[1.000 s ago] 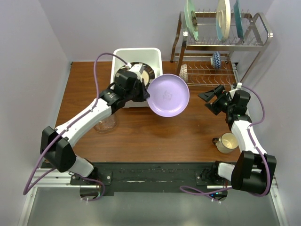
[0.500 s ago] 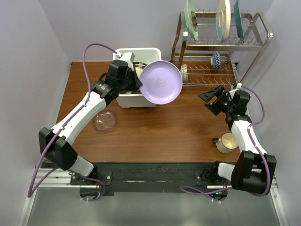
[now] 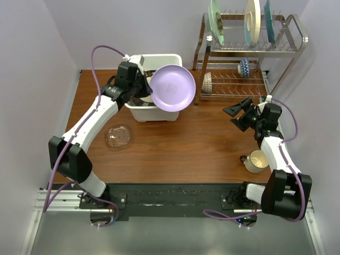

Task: Place the plates into the plastic bin on the countertop
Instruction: Place the plate in the plastic bin.

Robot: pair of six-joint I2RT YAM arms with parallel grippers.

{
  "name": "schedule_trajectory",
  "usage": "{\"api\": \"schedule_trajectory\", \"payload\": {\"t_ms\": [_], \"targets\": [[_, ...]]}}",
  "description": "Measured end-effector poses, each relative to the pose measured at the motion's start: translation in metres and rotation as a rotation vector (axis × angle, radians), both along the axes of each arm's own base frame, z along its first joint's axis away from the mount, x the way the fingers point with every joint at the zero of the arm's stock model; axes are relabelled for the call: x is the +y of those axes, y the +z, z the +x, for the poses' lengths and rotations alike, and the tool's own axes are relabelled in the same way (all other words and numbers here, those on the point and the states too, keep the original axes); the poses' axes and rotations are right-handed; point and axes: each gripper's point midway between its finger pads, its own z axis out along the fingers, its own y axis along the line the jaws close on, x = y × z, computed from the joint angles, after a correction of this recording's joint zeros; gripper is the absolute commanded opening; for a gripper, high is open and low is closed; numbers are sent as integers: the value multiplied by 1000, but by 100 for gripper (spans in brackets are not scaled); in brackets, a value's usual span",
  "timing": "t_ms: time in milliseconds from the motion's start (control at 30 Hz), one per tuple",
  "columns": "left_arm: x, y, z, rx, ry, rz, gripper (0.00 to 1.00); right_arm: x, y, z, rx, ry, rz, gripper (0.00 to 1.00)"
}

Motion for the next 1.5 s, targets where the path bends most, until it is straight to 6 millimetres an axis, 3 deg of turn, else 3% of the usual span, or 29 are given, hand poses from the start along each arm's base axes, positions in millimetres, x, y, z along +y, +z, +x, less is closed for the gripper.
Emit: {"api": "schedule_trajectory", "payload": {"t_ms": [533, 1033, 1333, 1500], "targets": [[34, -2, 34, 6, 52, 3, 0, 0, -12, 0, 25, 2, 2, 88], [73, -18, 46, 50, 111, 18, 0, 0, -18, -1, 37, 3, 4, 87], [82, -32, 49, 85, 110, 23, 0, 0, -18, -1, 33, 5, -1, 87], [86, -39, 51, 104, 107, 17, 14, 0, -18, -1, 32, 6, -3, 87]]}}
